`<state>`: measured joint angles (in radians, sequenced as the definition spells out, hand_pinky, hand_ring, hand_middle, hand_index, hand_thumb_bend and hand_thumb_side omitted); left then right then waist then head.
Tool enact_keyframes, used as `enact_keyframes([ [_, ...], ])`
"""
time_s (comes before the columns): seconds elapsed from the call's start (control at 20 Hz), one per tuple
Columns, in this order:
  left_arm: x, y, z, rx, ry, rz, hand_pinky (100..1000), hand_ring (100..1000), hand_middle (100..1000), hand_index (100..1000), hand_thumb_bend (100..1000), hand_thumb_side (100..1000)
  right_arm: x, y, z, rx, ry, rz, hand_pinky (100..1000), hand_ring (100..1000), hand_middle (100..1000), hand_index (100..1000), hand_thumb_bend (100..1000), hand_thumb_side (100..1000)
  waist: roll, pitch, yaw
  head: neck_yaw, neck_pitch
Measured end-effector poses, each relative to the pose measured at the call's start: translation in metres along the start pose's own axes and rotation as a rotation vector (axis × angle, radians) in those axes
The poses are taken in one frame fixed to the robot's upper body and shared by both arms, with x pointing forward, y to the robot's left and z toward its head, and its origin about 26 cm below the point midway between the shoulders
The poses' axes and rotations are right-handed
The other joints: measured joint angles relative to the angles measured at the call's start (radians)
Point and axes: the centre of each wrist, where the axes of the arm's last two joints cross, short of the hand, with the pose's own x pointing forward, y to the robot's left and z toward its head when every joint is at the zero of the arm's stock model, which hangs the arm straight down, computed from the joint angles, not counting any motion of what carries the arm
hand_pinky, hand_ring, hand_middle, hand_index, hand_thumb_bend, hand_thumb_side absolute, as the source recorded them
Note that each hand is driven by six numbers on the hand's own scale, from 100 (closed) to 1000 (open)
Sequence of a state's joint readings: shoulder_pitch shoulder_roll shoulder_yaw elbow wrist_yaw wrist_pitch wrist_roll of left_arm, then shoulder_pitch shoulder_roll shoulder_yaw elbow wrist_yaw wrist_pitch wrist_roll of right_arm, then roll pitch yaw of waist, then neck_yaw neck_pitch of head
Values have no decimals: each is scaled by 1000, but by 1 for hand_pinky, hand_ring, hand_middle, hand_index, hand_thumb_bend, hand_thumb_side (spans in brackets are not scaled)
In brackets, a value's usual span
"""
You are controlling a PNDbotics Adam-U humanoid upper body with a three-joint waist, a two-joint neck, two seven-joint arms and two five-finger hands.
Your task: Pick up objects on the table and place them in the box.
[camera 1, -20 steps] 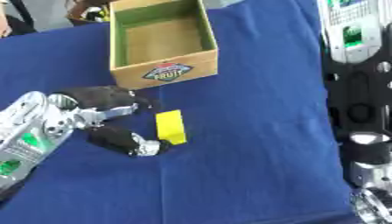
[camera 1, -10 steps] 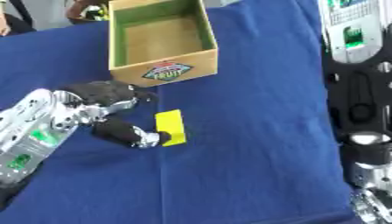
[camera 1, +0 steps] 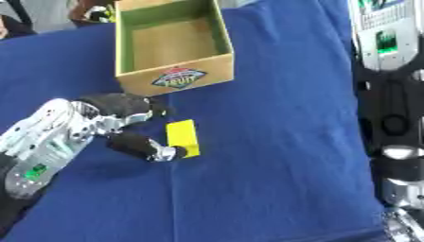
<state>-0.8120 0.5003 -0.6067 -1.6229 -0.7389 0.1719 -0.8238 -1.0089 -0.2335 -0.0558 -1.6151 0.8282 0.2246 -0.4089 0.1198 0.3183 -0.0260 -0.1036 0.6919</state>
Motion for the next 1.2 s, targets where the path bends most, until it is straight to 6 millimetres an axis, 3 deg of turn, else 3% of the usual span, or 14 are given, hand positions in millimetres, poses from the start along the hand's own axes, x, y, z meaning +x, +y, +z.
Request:
enact_keyframes([
  [0.8,-7,-5,-19,23,32,-51,671,853,876,1000,595,923,-1,0,-1,0,12,-9,776,824,661,742,286,681,-1,11,-12,12,-9],
  [0.85,-7,-5,-20,26,33,-53,636,833,809,992,582,909,-2,0,-1,1,13,-9,777,824,660,742,288,682,-1,11,-13,12,-9],
  [0.95,-7,-5,-21,36,29,-57,631,830,802,986,581,907,-2,0,-1,1,14,-9,777,823,658,742,289,682,-1,12,-14,12,-9],
  [1.0,-8,-5,-21,42,28,-58,541,764,671,858,568,866,-2,0,-1,0,15,-9,777,823,656,741,289,682,-1,12,-15,12,-9],
  [1.2,-5,-4,-21,72,5,-67,528,744,647,845,571,859,-3,0,-2,-5,24,-10,777,822,653,740,288,682,-1,15,-22,13,-9],
])
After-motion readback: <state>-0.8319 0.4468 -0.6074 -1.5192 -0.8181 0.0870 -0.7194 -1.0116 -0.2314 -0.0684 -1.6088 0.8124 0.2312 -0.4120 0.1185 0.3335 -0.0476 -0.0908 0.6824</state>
